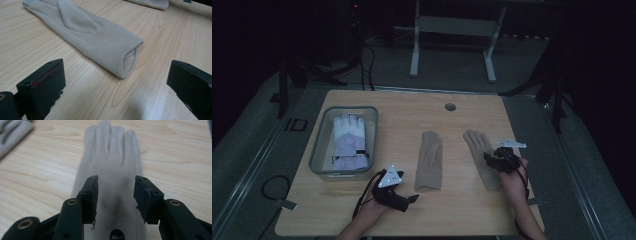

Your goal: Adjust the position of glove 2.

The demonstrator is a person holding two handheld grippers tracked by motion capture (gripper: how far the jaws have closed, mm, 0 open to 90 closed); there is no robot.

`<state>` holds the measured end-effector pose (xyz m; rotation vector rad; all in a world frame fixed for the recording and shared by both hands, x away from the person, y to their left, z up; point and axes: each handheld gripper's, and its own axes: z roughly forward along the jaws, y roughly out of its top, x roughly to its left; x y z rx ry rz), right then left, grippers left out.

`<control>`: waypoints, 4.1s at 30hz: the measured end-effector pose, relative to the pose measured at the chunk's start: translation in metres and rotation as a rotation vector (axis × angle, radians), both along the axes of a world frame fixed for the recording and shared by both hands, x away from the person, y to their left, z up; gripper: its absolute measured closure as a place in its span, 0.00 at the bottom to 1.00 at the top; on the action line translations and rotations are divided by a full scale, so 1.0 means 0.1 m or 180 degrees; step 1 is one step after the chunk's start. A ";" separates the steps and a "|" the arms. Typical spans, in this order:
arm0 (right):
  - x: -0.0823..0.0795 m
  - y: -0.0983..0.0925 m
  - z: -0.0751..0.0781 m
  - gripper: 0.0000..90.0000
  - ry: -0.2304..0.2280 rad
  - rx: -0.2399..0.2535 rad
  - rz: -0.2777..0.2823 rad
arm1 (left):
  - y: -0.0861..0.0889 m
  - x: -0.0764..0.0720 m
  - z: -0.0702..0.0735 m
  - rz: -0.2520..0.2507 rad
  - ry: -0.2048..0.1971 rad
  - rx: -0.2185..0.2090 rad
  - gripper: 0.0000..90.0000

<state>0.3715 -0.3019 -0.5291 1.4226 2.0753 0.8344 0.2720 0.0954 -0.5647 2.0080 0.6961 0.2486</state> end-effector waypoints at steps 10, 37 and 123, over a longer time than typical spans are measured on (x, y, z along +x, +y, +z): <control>0.11 -0.07 -0.16 0.52 0.0146 -0.0039 0.0490 | 0.00 0.00 0.00 0.0000 -0.0008 0.0008 0.02; -0.24 0.04 0.09 0.92 -0.0289 0.0295 -0.0538 | 0.02 -0.01 0.04 0.0013 -0.0031 -0.0071 0.02; -0.43 1.53 0.42 0.92 -0.0292 0.0753 -0.0088 | 0.01 -0.11 0.10 -0.0084 -0.0178 -0.0089 0.02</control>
